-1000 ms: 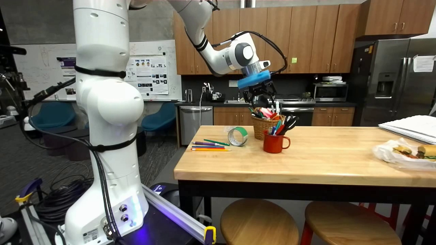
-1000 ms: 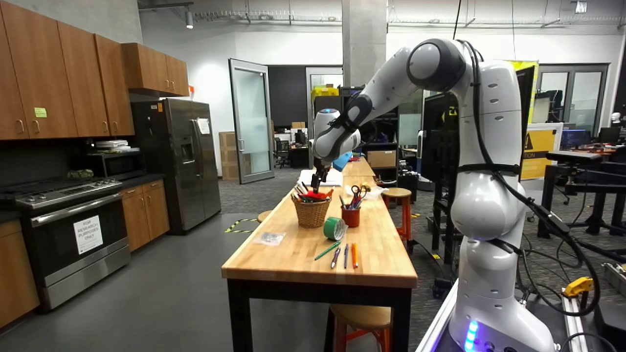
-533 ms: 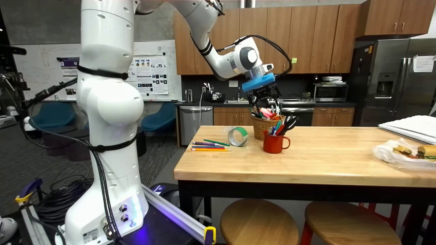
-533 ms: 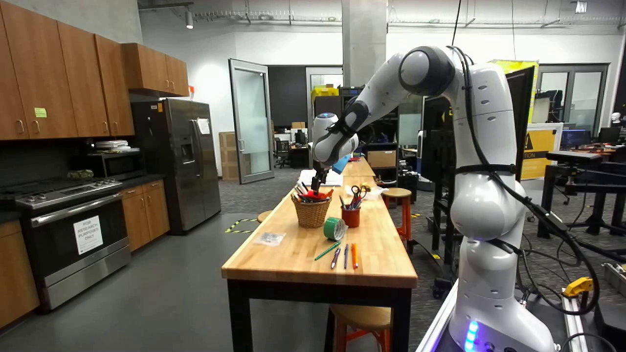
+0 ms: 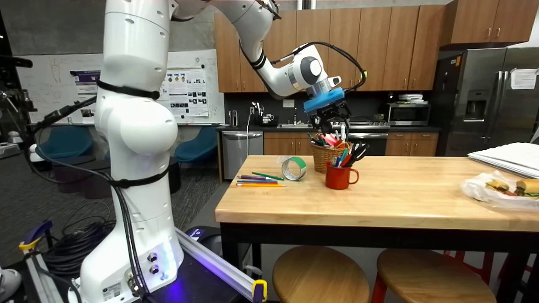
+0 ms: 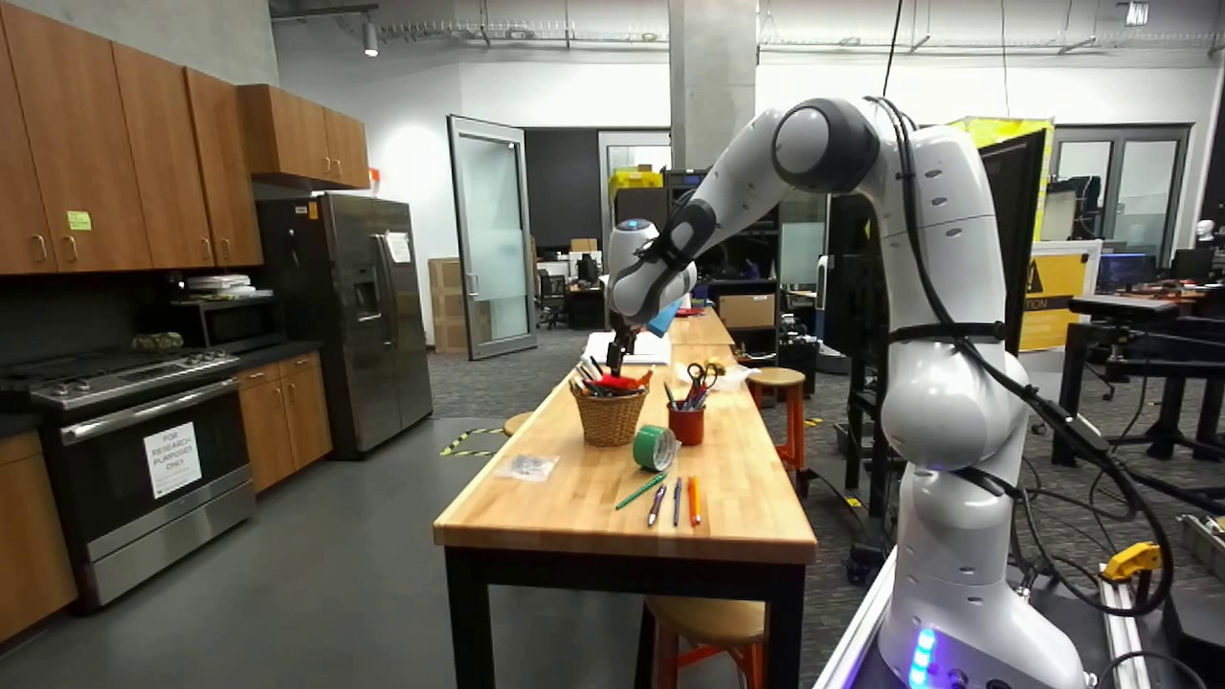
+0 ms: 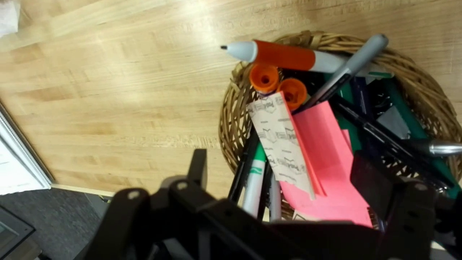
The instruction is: Take the marker off of the small basket
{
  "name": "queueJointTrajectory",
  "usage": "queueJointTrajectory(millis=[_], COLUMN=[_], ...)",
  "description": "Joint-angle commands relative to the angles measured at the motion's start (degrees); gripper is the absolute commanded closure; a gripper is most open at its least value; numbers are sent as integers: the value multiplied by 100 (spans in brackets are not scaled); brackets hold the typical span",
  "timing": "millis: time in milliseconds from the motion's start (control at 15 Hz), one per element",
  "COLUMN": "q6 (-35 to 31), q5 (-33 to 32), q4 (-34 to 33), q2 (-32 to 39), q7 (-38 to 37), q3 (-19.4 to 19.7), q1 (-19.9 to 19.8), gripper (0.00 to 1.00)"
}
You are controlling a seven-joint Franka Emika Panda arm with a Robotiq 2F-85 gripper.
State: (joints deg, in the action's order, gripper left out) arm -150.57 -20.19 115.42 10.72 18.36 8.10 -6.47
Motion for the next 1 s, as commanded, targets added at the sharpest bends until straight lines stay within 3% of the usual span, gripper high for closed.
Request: queueJointTrajectory(millis=[0, 333, 400, 533, 933], q6=[33, 70, 70, 94, 293], q5=[-194, -90, -94, -75, 396], q4=[-318, -553, -590, -655, -667], q2=[246, 476, 511, 561, 510], q7=[-91, -35, -32, -19, 147], q3=[28, 5, 8, 3, -181], q1=[-9, -28, -29, -33, -93], gripper=[0, 0, 24, 31, 79])
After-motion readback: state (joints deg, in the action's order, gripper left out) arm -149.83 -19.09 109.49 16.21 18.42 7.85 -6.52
